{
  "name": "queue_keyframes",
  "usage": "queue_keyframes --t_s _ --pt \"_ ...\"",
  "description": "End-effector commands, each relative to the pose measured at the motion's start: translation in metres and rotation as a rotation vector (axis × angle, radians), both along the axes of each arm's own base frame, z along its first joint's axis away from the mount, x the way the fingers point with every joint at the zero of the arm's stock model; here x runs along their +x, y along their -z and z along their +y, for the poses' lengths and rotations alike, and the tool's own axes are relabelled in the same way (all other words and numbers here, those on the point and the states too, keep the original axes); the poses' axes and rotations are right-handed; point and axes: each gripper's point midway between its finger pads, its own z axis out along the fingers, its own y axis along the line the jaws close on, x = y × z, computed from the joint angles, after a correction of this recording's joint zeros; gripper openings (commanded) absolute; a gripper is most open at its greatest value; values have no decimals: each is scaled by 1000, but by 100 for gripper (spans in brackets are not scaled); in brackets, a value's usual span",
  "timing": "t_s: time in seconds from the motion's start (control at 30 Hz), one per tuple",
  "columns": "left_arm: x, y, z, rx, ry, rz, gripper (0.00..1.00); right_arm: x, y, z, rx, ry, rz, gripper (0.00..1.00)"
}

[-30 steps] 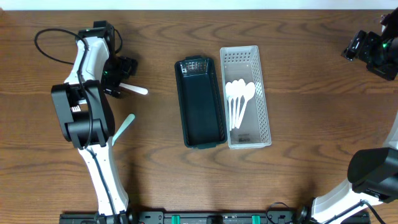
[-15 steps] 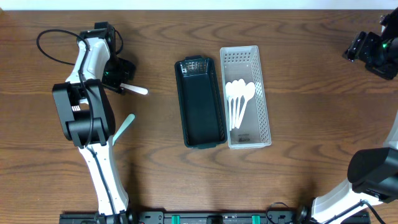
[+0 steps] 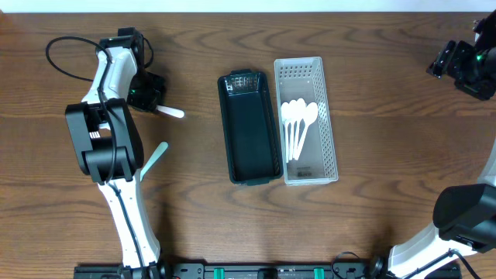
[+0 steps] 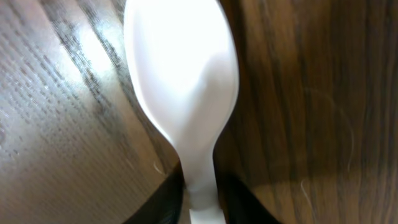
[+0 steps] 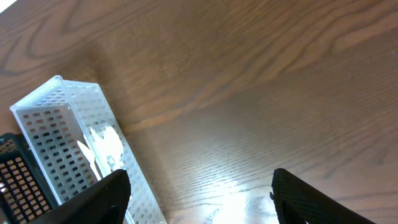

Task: Pack container
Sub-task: 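Carry the spoon right and lower it into the black basket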

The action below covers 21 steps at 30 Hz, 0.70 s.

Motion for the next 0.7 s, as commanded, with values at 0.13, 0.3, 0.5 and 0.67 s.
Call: queue_keyframes --t_s 0.13,0.3,0.5,0.67 --pt "-4 10 1 5 -6 28 12 0 -7 -3 -18 -14 -18 76" --pt "-4 10 1 4 33 26 6 -1 -7 -2 -18 -14 -15 76" --pt "-2 -6 -4 5 176 -11 6 -1 -7 -2 -18 -15 -15 76" --pt "9 -61 -22 51 339 -137 6 -1 -7 -2 -18 -15 -16 75"
